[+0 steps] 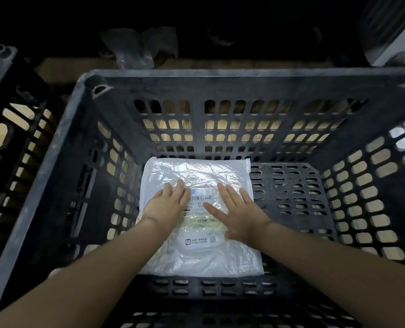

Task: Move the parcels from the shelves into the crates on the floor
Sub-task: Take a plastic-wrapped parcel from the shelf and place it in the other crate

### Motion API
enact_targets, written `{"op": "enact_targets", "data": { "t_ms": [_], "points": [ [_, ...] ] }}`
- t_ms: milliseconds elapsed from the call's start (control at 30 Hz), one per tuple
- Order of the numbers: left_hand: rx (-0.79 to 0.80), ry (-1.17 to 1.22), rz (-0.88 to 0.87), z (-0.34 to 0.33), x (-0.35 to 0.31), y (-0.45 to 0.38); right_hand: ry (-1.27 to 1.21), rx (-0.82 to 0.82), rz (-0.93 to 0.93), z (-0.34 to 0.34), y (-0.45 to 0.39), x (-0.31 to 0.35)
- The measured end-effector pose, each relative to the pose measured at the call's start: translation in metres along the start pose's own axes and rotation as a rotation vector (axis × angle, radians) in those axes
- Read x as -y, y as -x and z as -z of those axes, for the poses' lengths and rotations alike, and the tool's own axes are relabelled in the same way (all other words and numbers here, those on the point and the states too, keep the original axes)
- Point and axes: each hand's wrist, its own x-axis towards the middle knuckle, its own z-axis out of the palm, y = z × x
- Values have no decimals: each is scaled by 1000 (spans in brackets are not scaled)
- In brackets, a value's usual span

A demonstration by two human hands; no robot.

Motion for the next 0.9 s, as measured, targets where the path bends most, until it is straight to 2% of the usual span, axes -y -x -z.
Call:
{"op": "enact_targets", "data": {
  "t_ms": [167,333,600,767,900],
  "points": [
    [50,38,-9,0,10,0,-77,68,44,8,-1,-10],
    [172,-69,-30,3,-1,6,-27,118,40,8,9,-4],
    [155,46,4,5,-6,16,29,205,-58,15,11,1],
    [196,149,75,47,-4,76,-15,289,-126,65,61,6],
    [287,215,18,115,10,158,-74,367,-177,147,135,10]
  ]
}}
